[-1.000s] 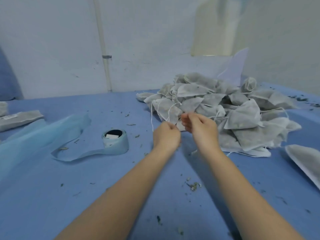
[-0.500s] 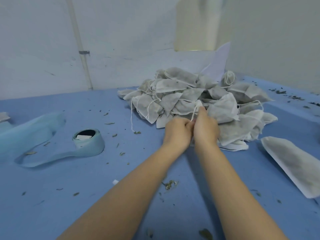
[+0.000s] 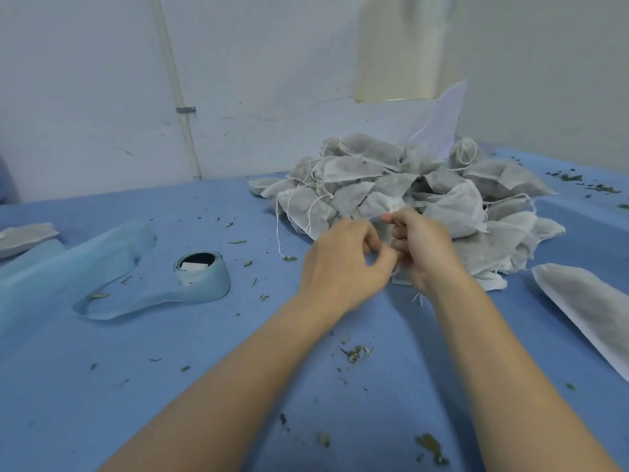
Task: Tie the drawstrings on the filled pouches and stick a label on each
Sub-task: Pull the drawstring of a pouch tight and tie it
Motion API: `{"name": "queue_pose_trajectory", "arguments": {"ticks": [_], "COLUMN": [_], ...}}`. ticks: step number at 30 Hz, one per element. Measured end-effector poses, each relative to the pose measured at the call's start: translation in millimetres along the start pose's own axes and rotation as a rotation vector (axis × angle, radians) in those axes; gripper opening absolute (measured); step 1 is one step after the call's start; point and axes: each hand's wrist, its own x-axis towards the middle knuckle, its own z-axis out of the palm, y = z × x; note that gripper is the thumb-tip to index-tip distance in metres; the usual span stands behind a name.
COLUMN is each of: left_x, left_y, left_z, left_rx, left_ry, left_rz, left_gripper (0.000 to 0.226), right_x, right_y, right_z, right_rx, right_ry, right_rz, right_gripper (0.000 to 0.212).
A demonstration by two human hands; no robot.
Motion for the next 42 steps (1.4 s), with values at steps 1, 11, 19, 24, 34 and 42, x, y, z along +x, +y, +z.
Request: {"name": "queue_pose_trajectory", "arguments": {"ticks": [1,11,19,24,34,42], "left_x": [1.6,8.1,-4.1,-11.1,-18.4,-20.4], "left_y": [-3.2,-11.8,-15.7,-30.2,-57.2,-65.9], "left_z": [-1.1,-16.9,-36.5,-49.3,-40.2,-41.8], "left_rx": [-0.002,0.094,0.331,0.468,-0.120,-0.356], "left_ry": [0.117,0.018,0.046,-0.022,0.189,0.359], "left_rz": [0.022,0.205,0.127,0.188,-0.110,-0.206], "left_gripper": [0.009,0.045,0.032,0.021,0.007,0.023], "right_x": [-2.7,-15.0,-13.8,-13.8,-27.1,-37.7], "right_y": [-2.7,-12.5,-3.8,3.5,24.0,38.3], "right_z": [-1.8,-2.6,4.6,11.1,46.0,64.7], "right_rx": [-0.082,-0.320,-0.355,-0.408,0.438,0.287], "right_ry": [-0.067,-0.508,-0.444,-0.306,-0.528,-0.646], "right_rz": [-0.002,-0.040,-0.142,-0.148,0.257,0.192], "right_gripper": [0.021,0.033,0.031,0.049,0.030,0.051]}}
